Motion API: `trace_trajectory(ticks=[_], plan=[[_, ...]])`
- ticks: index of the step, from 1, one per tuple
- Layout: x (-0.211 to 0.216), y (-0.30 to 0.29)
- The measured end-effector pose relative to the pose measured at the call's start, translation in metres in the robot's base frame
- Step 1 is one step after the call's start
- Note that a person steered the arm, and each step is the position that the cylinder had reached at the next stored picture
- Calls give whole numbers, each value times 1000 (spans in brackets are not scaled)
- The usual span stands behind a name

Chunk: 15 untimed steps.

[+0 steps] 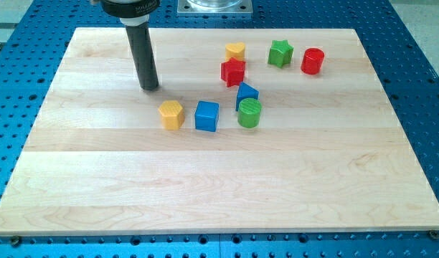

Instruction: Push the blue cube towards the bottom right corner

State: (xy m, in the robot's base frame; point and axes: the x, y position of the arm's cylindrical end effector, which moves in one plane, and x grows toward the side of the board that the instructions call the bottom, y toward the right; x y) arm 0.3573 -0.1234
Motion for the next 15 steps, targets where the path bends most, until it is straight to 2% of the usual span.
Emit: trace_trajectory(ticks=[4, 5, 6, 7, 8, 9, 10, 11, 12, 13, 14, 15], plan=[[-1, 0], [-17, 0], [-12, -39], [34, -34], [82, 44], [85, 116], [101, 165], [112, 187], [134, 257], [123, 217], [92, 201], [90, 241]])
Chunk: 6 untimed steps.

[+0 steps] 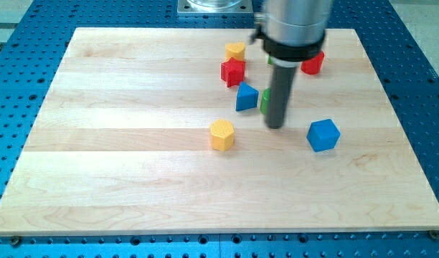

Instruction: Push the blue cube towards the bottom right corner

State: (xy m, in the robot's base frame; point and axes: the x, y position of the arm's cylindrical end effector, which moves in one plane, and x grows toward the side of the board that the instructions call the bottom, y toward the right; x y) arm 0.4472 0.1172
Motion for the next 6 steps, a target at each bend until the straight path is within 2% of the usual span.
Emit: trace_trajectory(ticks=[1, 3, 4, 5, 6], plan=[[6, 22], [82, 64], [62, 39], [35, 86], [78, 89]])
